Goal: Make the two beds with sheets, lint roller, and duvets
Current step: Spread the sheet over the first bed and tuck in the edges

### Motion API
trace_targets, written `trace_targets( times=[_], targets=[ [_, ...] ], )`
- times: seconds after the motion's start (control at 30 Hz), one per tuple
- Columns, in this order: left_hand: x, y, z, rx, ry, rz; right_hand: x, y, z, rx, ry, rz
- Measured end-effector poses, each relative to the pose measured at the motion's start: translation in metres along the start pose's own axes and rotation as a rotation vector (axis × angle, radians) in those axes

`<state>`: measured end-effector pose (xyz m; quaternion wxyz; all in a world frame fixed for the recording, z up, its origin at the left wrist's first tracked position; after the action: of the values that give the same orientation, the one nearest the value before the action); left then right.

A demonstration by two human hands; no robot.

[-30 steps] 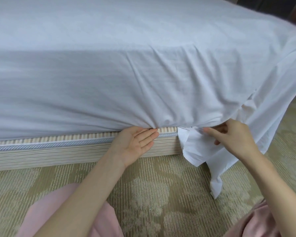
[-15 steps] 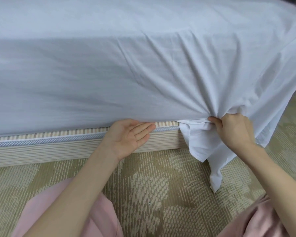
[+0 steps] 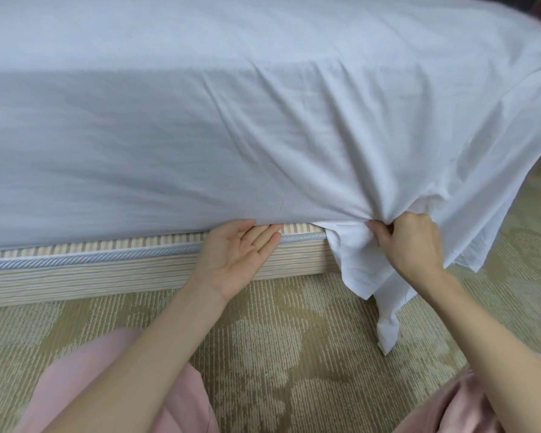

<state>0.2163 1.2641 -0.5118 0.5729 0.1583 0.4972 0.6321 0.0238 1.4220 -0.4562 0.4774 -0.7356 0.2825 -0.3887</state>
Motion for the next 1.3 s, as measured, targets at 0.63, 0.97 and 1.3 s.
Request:
trace_targets(
  times=[0.63,0.97,1.3],
  targets=[
    [0.0,0.001,-0.008,0.03,-0.147,0.008,0.029,-0.111,-0.011,-0.039,0.307,-0.349],
    [0.002,0.001,-0.008,-0.034,-0.124,0.068,0.032,-0.132,-0.015,-0.219,0.293,-0.216],
    [0.024,0.015,-0.014,0.013,0.009,0.124,0.012,-0.111,-0.041,0.557,0.188,-0.286]
  ],
)
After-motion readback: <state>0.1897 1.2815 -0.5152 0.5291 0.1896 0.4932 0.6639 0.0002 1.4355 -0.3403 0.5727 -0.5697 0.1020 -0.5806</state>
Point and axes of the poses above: each hand's wrist, its own z-axis away from the middle knuckle, its own y-axis out of the palm, x = y × z, the point moved 9 cm from there along -z, towards the middle knuckle, and after that the axes turned 3 degrees about y, right-handed, at the moved point
